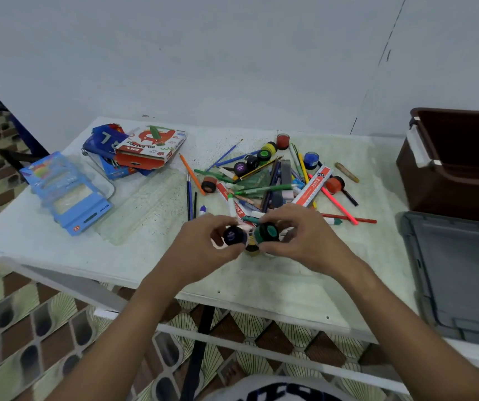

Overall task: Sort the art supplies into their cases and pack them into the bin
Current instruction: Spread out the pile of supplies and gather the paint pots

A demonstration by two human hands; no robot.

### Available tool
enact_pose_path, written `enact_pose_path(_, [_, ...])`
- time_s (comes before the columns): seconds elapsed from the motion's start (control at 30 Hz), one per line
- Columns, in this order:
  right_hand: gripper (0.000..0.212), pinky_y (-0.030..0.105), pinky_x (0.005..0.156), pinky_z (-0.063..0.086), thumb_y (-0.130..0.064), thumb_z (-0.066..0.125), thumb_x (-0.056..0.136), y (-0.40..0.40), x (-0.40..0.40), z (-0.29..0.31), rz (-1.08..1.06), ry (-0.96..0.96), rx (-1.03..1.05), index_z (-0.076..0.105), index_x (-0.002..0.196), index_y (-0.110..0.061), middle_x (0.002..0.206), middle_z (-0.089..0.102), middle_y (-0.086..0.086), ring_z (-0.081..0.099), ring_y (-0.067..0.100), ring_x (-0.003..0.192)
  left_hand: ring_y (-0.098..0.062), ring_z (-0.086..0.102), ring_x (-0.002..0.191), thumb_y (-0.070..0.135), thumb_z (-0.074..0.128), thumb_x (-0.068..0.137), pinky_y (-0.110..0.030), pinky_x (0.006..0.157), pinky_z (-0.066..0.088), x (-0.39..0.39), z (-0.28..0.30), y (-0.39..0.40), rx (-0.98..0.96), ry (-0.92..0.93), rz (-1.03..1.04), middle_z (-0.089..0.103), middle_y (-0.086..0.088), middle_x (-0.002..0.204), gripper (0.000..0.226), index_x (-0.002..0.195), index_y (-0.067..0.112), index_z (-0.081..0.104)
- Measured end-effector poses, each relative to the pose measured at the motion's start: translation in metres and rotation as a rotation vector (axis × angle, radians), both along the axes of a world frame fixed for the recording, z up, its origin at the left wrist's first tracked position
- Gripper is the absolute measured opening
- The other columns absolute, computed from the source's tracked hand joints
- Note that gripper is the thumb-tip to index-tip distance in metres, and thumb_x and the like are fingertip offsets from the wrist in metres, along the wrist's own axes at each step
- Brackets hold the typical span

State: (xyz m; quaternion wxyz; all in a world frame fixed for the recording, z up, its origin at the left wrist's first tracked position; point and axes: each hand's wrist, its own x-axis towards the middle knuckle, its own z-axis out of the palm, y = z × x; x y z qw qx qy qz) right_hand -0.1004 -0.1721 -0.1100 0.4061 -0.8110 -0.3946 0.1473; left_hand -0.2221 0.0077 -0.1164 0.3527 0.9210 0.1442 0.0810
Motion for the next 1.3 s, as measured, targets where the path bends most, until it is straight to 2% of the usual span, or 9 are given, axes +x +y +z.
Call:
enact_pose_path(0.17, [0.043,0.017,0.066,0.043,-0.028,0.084,0.068,-0.014,-0.015,-0.015,0.02,-0.035,-0.115,0.069,0.109,-0.032,0.097,0.058,-0.005,0.055,0.01,0.084,-0.009,0.058,0.075,0.037,0.079,0.074,-0.03,0.072,0.051,-0.003,-0.009,-0.016,0.033,0.037,-0.051,0.063,0.004,0.089,0.037,0.107,0.025,0.068])
enact_pose_path(0.33, [0.047,0.027,0.076,0.046,-0.032,0.085,0.066,-0.009,-0.021,-0.024,-0.047,-0.064,-0.185,0.07,0.11,-0.021,0.1,0.056,0.0,0.053,0.015,0.087,-0.014,0.054,0.074,0.036,0.08,0.073,-0.038,0.071,0.048,0.003,-0.012,-0.023,0.058,0.031,-0.086,0.062,-0.002,0.081,0.032,0.1,0.02,0.071])
enact_pose_path(0.57, [0.058,0.02,0.074,0.041,-0.034,0.084,0.067,-0.011,-0.021,-0.03,-0.059,-0.017,-0.253,0.065,0.12,-0.019,0.106,0.055,0.001,0.05,0.013,0.087,-0.009,0.049,0.073,0.037,0.079,0.074,-0.036,0.073,0.047,0.007,-0.016,-0.025,0.085,0.073,-0.153,0.062,0.0,0.083,0.031,0.098,0.019,0.071])
enact_pose_path(0.67, [0.061,0.019,0.068,0.043,-0.037,0.086,0.063,-0.012,-0.024,-0.034,-0.064,0.007,-0.236,0.065,0.119,-0.021,0.103,0.055,0.001,0.053,0.013,0.081,-0.004,0.048,0.075,0.04,0.08,0.072,-0.025,0.072,0.048,0.006,-0.024,-0.022,0.096,0.111,-0.152,0.058,0.001,0.096,0.048,0.113,0.021,0.066])
enact_pose_path(0.77, [0.063,0.013,0.062,0.041,-0.037,0.087,0.062,-0.015,-0.025,-0.036,-0.087,0.053,-0.193,0.064,0.119,-0.024,0.099,0.055,-0.003,0.054,0.011,0.078,0.0,0.047,0.072,0.045,0.078,0.073,-0.009,0.062,0.036,0.004,-0.032,-0.016,0.112,0.124,-0.138,0.055,0.004,0.099,0.054,0.12,0.022,0.063])
enact_pose_path(0.9, [0.061,0.017,0.062,0.046,-0.04,0.087,0.06,-0.015,-0.022,-0.035,-0.104,0.076,-0.181,0.066,0.115,-0.025,0.096,0.057,-0.006,0.056,0.009,0.077,-0.005,0.054,0.075,0.052,0.076,0.072,-0.014,0.064,0.043,0.001,-0.029,-0.009,0.07,0.135,-0.141,0.057,0.009,0.095,0.054,0.118,0.027,0.064])
enact_pose_path(0.97, [0.053,0.019,0.061,0.047,-0.041,0.085,0.062,-0.011,-0.014,-0.029,-0.135,0.069,-0.151,0.068,0.11,-0.025,0.092,0.058,-0.008,0.057,0.008,0.075,-0.005,0.056,0.075,0.053,0.073,0.074,-0.022,0.067,0.048,0.005,-0.021,-0.001,0.044,0.127,-0.113,0.058,0.01,0.093,0.047,0.114,0.03,0.065])
enact_pose_path(1.1, [0.033,0.013,0.06,0.043,-0.03,0.077,0.077,0.015,0.017,-0.014,-0.159,-0.019,-0.071,0.069,0.107,-0.019,0.084,0.059,-0.011,0.056,0.003,0.072,-0.008,0.053,0.075,0.044,0.068,0.084,-0.022,0.068,0.041,0.034,-0.013,0.04,0.144,0.076,0.072,0.059,0.005,0.094,0.039,0.116,0.022,0.065])
enact_pose_path(1.3, [0.03,0.009,0.068,0.043,-0.026,0.073,0.081,0.091,0.078,-0.001,-0.13,-0.13,-0.03,0.068,0.108,-0.014,0.094,0.063,-0.004,0.056,0.004,0.078,-0.019,0.057,0.098,0.047,0.071,0.079,-0.029,0.08,0.045,0.091,-0.012,0.101,0.175,0.101,0.291,0.061,-0.009,0.114,0.06,0.128,0.015,0.055])
